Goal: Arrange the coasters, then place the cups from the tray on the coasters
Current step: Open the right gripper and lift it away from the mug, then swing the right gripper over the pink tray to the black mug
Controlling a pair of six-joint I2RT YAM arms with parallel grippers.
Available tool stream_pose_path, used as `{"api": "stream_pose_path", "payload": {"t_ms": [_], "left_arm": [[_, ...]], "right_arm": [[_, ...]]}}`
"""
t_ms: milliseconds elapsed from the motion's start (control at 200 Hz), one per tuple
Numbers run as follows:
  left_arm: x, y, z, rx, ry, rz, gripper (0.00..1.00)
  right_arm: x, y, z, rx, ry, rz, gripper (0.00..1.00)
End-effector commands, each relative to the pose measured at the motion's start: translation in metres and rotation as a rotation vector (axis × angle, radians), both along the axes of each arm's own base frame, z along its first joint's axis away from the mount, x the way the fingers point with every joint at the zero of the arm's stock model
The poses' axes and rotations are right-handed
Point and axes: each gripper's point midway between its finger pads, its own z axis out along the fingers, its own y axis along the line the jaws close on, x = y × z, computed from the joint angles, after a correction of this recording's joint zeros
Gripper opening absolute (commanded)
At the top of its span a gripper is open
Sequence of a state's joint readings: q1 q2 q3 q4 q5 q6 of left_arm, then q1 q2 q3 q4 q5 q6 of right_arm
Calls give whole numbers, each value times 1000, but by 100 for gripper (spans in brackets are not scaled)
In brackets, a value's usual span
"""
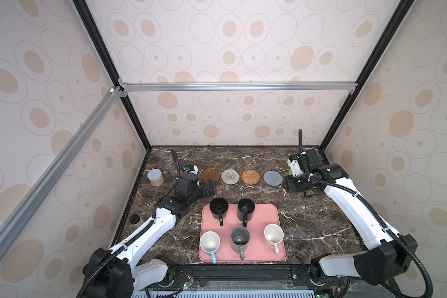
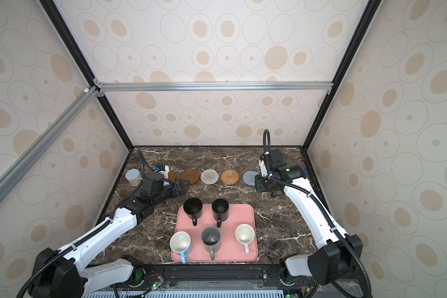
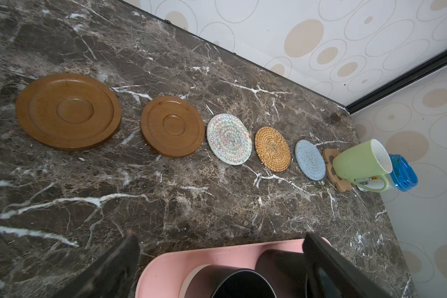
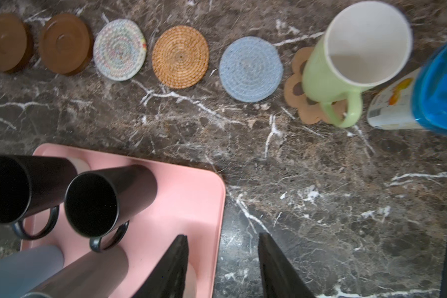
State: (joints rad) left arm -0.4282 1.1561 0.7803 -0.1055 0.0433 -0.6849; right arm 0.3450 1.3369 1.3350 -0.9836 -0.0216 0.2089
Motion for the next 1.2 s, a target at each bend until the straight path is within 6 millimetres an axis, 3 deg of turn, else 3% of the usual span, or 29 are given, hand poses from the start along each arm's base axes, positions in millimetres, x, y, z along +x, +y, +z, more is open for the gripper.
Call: {"api": "stream_pose_path", "payload": {"t_ms": [0,255,905,1196], "left_arm": [[8,-2,21,-28,-44,15,100],[3,1,12,-24,-28,20,100],[3,0,1,-22,-14,17,100],[5,-1,4,-12,-21,12,100]], "right_arm": [[-23,11,-8,-3,48,2,48],[-49,52,-29,-1,112,60,48],[-81,138,-69,-17,200,146,55],[-88,148,-87,-72,234,149,62]]}}
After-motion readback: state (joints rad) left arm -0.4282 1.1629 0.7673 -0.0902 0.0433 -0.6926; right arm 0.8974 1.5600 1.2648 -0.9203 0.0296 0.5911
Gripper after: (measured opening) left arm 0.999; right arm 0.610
